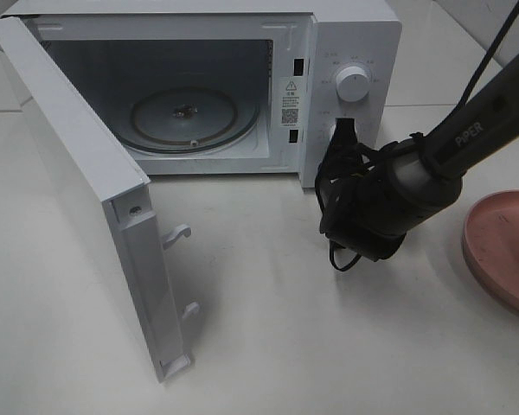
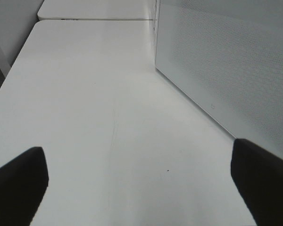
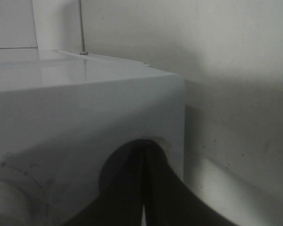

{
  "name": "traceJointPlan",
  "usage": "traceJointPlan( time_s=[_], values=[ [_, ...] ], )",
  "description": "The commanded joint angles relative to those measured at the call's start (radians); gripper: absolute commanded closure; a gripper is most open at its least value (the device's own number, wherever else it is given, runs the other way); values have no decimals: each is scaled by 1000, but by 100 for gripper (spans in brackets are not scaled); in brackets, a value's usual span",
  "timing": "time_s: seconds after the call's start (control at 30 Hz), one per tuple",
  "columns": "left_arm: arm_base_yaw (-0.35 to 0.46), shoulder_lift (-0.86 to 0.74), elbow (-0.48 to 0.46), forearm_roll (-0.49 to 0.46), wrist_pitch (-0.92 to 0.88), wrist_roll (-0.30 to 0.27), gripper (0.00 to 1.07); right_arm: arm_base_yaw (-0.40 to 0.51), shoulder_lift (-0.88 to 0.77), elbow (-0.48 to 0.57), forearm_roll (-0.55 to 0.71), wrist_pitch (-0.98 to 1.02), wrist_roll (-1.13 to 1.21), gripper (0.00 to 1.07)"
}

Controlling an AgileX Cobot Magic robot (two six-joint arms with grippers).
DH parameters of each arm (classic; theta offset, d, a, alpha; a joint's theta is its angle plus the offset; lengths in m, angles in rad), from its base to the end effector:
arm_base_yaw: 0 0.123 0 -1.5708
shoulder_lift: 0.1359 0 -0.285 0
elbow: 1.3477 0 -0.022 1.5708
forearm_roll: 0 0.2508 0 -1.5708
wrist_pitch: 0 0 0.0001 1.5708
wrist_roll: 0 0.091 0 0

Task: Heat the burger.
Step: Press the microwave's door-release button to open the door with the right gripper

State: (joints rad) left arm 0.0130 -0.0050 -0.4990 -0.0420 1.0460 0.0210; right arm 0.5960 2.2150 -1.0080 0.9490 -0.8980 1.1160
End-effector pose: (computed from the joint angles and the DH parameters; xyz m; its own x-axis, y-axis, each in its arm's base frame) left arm -0.0049 -0.0034 0.2782 -0.4389 -0.0058 -0.8985 0.0196 0.9997 -0.0160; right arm 0.3565 0.1720 0.0764 0.1304 0.9896 -0.0604 0.3672 0.0084 0.9301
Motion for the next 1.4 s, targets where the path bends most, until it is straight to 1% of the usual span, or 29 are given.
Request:
traceJointPlan(
  time_s=[0.03, 0.27, 0.33, 0.43, 0.63, 0.73, 1.13, 1.2, 1.4],
  values=[
    [-4, -21, 2, 1, -6, -1, 1, -47, 7, -76, -162, -115, -1, 107],
    [-4, -21, 2, 1, -6, -1, 1, -44, -1, -64, -189, -103, 19, 107],
    [-4, -21, 2, 1, -6, -1, 1, -44, -25, -25, -190, -94, 17, 107],
    [-4, -21, 2, 1, -6, -1, 1, -44, -43, 4, -204, -67, 19, 107],
    [-4, -21, 2, 1, -6, -1, 1, -44, -64, 31, -210, -35, 26, 107],
    [-4, -21, 2, 1, -6, -1, 1, -44, -92, 71, -217, -28, 25, 107],
    [-4, -21, 2, 1, -6, -1, 1, -44, -147, 170, -255, 8, 29, 107],
    [-4, -21, 2, 1, -6, -1, 1, -44, -176, 197, -284, 32, 24, 107],
    [-4, -21, 2, 1, -6, -1, 1, -44, -223, 240, -293, 102, 23, 106]
  ],
)
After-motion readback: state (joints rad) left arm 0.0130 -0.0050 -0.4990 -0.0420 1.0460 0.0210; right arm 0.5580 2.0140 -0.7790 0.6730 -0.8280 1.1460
